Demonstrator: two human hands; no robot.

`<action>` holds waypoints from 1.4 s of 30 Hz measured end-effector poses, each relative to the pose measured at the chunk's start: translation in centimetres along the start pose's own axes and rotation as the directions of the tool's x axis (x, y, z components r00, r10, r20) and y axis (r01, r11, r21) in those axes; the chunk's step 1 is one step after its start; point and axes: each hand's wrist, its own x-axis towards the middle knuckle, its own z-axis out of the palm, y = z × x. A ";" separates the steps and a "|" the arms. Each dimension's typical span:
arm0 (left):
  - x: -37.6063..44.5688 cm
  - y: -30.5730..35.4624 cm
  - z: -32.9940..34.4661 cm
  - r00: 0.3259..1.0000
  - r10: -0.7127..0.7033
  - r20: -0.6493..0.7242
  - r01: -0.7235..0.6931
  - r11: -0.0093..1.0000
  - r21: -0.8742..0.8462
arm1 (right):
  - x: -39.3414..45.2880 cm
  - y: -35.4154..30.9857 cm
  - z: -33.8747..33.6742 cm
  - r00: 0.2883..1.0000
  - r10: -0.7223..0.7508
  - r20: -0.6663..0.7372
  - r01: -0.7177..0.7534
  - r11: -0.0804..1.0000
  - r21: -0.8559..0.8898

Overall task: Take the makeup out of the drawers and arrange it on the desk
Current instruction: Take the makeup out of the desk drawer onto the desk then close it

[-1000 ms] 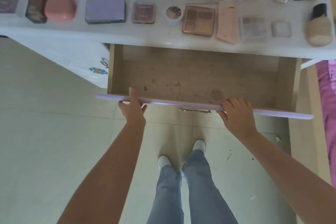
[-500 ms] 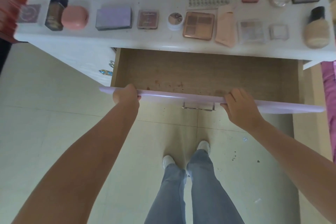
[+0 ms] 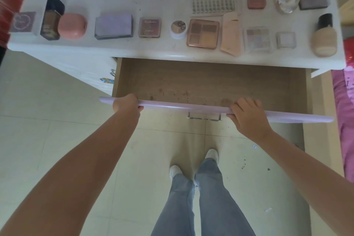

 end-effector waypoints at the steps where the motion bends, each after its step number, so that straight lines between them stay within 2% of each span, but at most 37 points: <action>1: 0.5 0.2 0.2 0.999 -0.045 -0.001 0.044 0.992 -0.116 | -0.2 -0.3 0.0 0.998 0.057 -0.030 -0.057 0.998 0.005; 2: 1.1 -0.2 0.7 1.000 -0.030 0.007 0.031 0.961 -0.275 | -0.7 -0.8 0.0 0.987 0.146 -0.062 -0.144 0.989 0.028; 3: 0.7 -0.4 0.5 0.996 -0.019 0.082 0.050 0.917 -0.395 | -1.5 -1.6 -0.1 0.960 0.264 -0.094 -0.256 0.963 0.086; 4: 1.0 -1.0 0.7 0.997 -0.038 0.066 0.063 0.896 -0.440 | -2.2 -2.7 -0.5 0.898 0.429 -0.099 -0.407 0.894 0.187; 5: 0.8 -1.3 0.6 0.996 -0.058 0.065 0.083 0.857 -0.509 | -2.8 -4.1 -1.1 0.769 0.638 -0.044 -0.584 0.729 0.356; 6: 0.6 -1.8 0.9 0.997 -0.073 0.039 0.082 0.843 -0.532 | -2.9 -5.3 -1.9 0.547 0.830 0.104 -0.728 0.411 0.548; 7: 0.0 -2.0 1.2 0.997 -0.072 0.021 0.073 0.852 -0.519 | -2.6 -6.0 -2.4 0.267 0.906 0.328 -0.753 -0.017 0.658; 8: -0.5 -2.2 2.0 0.998 -0.060 -0.016 0.043 0.852 -0.522 | -1.8 -6.2 -2.8 0.059 0.814 0.578 -0.653 -0.407 0.639; 9: -1.9 -2.3 2.6 0.998 -0.049 -0.037 0.022 0.844 -0.536 | -1.2 -5.8 -2.6 -0.004 0.652 0.758 -0.525 -0.647 0.554; 10: -3.0 -2.6 3.5 1.000 -0.011 -0.006 0.006 0.834 -0.552 | -0.5 -5.0 -2.2 -0.016 0.546 0.838 -0.429 -0.760 0.488; 11: -4.3 -2.8 4.4 0.998 0.036 0.046 -0.004 0.822 -0.570 | 0.5 -4.1 -2.0 -0.038 0.502 0.864 -0.344 -0.818 0.461; 13: -6.5 -3.1 6.3 0.982 0.092 0.166 0.033 0.779 -0.626 | 2.4 -3.1 -1.9 -0.128 0.460 0.879 -0.212 -0.878 0.429; 15: -6.6 -3.1 8.0 0.985 0.078 0.154 0.037 0.777 -0.628 | 3.3 -2.7 -2.0 -0.190 0.375 0.908 -0.123 -0.926 0.357; 19: -5.6 -2.2 8.7 0.988 -0.066 0.140 0.137 0.795 -0.591 | 4.3 -2.4 -3.3 -0.214 0.309 0.927 -0.087 -0.951 0.297; 23: -6.1 -0.8 7.8 0.967 -0.143 0.211 0.243 0.773 -0.586 | 5.2 -2.1 -4.7 -0.211 0.274 0.938 -0.106 -0.961 0.257; 25: -5.8 -0.5 7.8 0.967 -0.154 0.205 0.247 0.776 -0.580 | 5.4 -1.7 -4.8 -0.240 0.261 0.935 -0.127 -0.963 0.236; 29: -5.2 -0.6 8.4 0.984 -0.052 0.171 0.133 0.850 -0.510 | 5.5 -1.5 -4.3 -0.236 0.241 0.942 -0.147 -0.967 0.210; 34: -5.8 -2.1 7.7 0.981 0.104 0.163 -0.012 0.875 -0.483 | 4.4 -1.8 -3.5 -0.206 0.307 0.929 -0.204 -0.942 0.266; 35: -5.8 -3.0 7.6 0.979 0.150 0.141 -0.080 0.908 -0.412 | 3.9 -1.9 -3.4 -0.178 0.322 0.930 -0.200 -0.937 0.286; 37: -6.0 -4.7 7.0 0.957 0.285 0.048 -0.277 0.952 -0.131 | 2.9 -2.2 -3.6 -0.087 0.355 0.931 -0.211 -0.920 0.330; 38: -5.9 -5.7 6.6 0.915 0.403 -0.007 -0.403 0.915 0.022 | 2.4 -2.4 -3.7 -0.043 0.368 0.929 -0.229 -0.909 0.349; 39: -5.5 -6.5 6.3 0.833 0.552 -0.044 -0.536 0.823 0.190 | 1.9 -2.6 -3.6 -0.008 0.381 0.924 -0.244 -0.897 0.368; 40: -4.8 -7.2 5.9 0.699 0.715 -0.035 -0.657 0.660 0.364 | 1.4 -2.8 -3.6 0.020 0.396 0.918 -0.257 -0.885 0.388; 41: -3.6 -7.5 5.7 0.538 0.842 0.029 -0.730 0.449 0.515 | 1.0 -3.0 -3.6 0.035 0.418 0.908 -0.270 -0.871 0.411; 42: -2.2 -7.6 5.4 0.387 0.914 0.117 -0.745 0.236 0.624 | 0.7 -3.1 -3.5 0.055 0.439 0.897 -0.286 -0.854 0.435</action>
